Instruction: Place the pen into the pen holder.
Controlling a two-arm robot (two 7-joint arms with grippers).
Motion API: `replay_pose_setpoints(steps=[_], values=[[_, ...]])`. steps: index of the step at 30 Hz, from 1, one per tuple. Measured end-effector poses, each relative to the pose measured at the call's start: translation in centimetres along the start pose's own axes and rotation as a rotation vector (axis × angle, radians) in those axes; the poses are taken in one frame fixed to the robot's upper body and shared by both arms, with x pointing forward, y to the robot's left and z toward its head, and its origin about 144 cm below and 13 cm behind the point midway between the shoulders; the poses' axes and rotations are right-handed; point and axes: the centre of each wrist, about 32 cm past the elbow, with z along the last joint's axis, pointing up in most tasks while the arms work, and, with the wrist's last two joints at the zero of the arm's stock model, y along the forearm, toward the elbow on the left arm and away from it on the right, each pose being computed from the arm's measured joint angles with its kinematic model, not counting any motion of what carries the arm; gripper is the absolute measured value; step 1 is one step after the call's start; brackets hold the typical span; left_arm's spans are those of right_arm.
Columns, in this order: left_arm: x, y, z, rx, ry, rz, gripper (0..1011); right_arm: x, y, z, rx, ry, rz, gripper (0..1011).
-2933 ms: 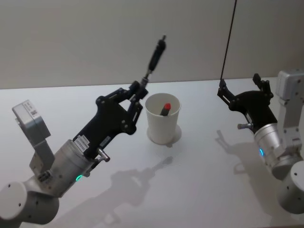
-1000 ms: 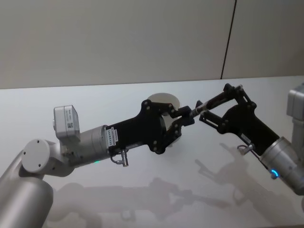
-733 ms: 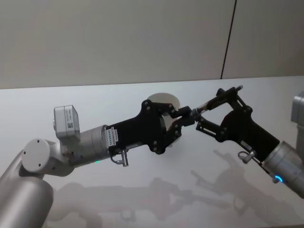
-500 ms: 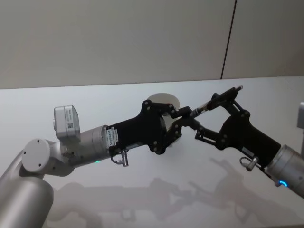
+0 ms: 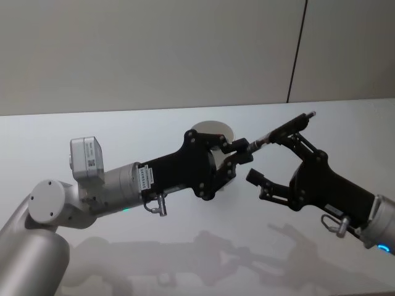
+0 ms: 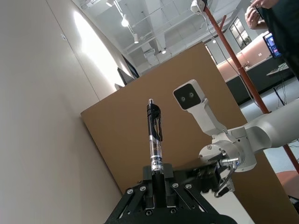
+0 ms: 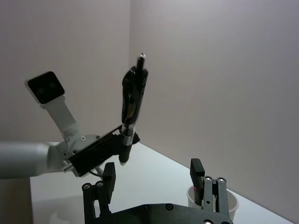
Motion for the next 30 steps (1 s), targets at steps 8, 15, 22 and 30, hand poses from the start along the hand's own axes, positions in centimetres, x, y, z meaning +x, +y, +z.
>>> replay_pose_setpoints(steps=[8, 15, 22, 30], values=[[0.0, 0.0, 0.0, 0.000, 0.000, 0.000, 142, 0.3, -0.6, 0.1, 0.061, 0.021, 0.052, 1001], [0.0, 0.0, 0.0, 0.000, 0.000, 0.000, 142, 0.5, -1.2, 0.1, 0.125, 0.044, 0.078, 1001], [0.0, 0.0, 0.0, 0.000, 0.000, 0.000, 142, 0.5, -1.3, 0.1, 0.168, 0.064, 0.090, 1001], [0.0, 0.0, 0.0, 0.000, 0.000, 0.000, 142, 0.4, -0.7, -0.2, 0.199, 0.090, 0.093, 1001]])
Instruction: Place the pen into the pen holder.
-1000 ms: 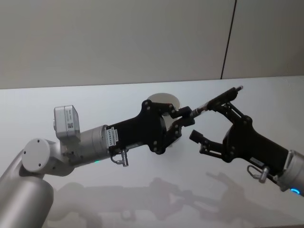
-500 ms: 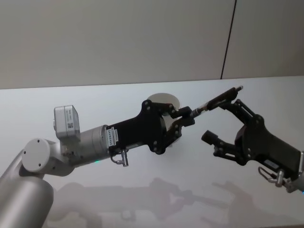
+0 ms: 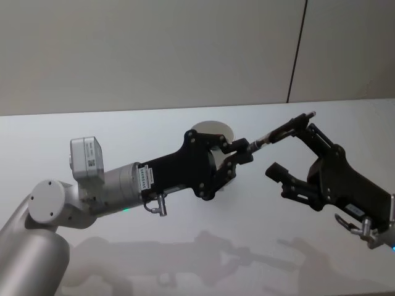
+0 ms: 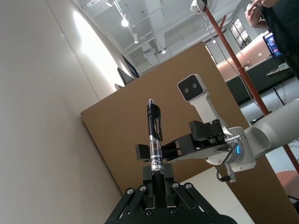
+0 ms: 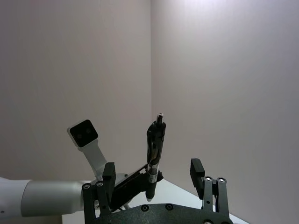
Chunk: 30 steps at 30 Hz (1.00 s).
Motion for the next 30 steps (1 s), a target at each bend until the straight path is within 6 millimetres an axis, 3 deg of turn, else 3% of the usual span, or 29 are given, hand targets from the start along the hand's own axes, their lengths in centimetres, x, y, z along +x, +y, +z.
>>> replay_pose_setpoints(steps=[21, 25, 30], values=[[0.0, 0.0, 0.0, 0.000, 0.000, 0.000, 142, 0.1, 1.7, -0.7, 0.041, 0.030, 0.006, 996], [0.0, 0.0, 0.0, 0.000, 0.000, 0.000, 142, 0.1, 1.9, -0.7, 0.043, 0.029, 0.006, 933], [0.0, 0.0, 0.0, 0.000, 0.000, 0.000, 142, 0.1, 2.1, -0.7, 0.046, 0.030, 0.001, 786]])
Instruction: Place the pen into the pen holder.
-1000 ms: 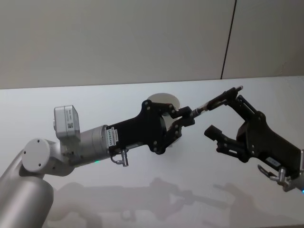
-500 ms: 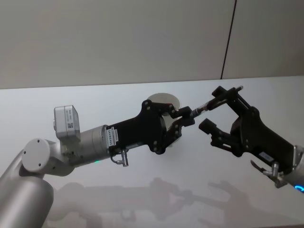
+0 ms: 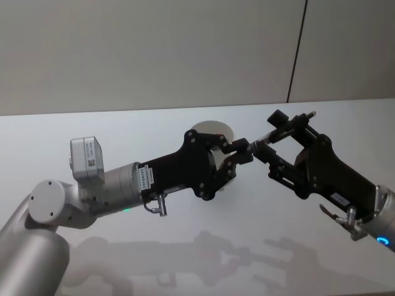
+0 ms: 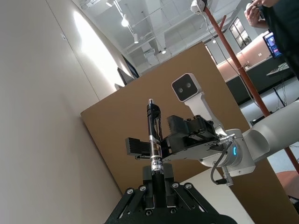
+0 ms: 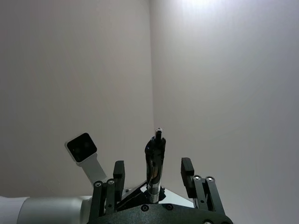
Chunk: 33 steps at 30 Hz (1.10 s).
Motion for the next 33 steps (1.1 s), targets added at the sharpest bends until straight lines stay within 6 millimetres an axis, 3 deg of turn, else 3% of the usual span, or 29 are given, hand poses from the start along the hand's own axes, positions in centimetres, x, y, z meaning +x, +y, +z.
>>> replay_pose_setpoints(steps=[8, 14, 20, 33], values=[[0.00, 0.00, 0.00, 0.000, 0.000, 0.000, 142, -0.04, 0.19, -0.06, -0.002, 0.000, -0.010, 567], [0.00, 0.00, 0.00, 0.000, 0.000, 0.000, 142, -0.09, 0.30, -0.08, -0.005, -0.001, -0.016, 328], [0.00, 0.00, 0.00, 0.000, 0.000, 0.001, 142, -0.14, 0.40, -0.08, -0.009, -0.004, -0.020, 154], [0.00, 0.01, 0.00, 0.000, 0.000, 0.003, 142, -0.10, 0.49, -0.01, -0.016, -0.013, -0.028, 145]])
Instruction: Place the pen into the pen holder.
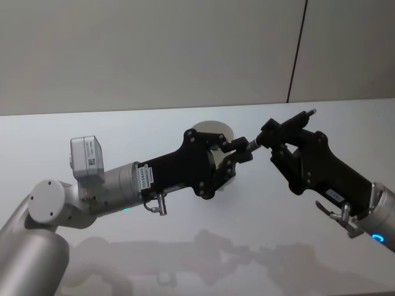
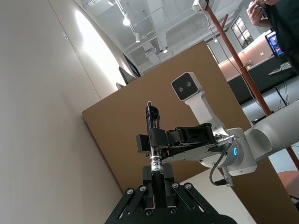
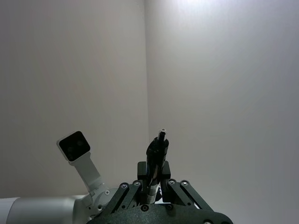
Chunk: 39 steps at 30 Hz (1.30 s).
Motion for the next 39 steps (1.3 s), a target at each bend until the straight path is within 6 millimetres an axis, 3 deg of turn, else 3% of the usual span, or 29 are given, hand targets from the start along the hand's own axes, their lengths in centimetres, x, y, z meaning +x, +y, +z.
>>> replay_pose_setpoints(steps=[6, 33, 39], values=[[-0.01, -0.02, -0.01, 0.000, 0.000, -0.001, 161, 0.02, 0.04, 0.05, -0.004, -0.005, -0.004, 145], [-0.01, -0.01, 0.00, 0.000, 0.000, -0.004, 974, 0.25, 0.13, 0.18, 0.003, -0.017, -0.003, 144], [0.00, -0.01, 0.00, 0.000, 0.000, -0.004, 1004, 0.28, 0.09, 0.21, 0.003, -0.021, -0.010, 144]])
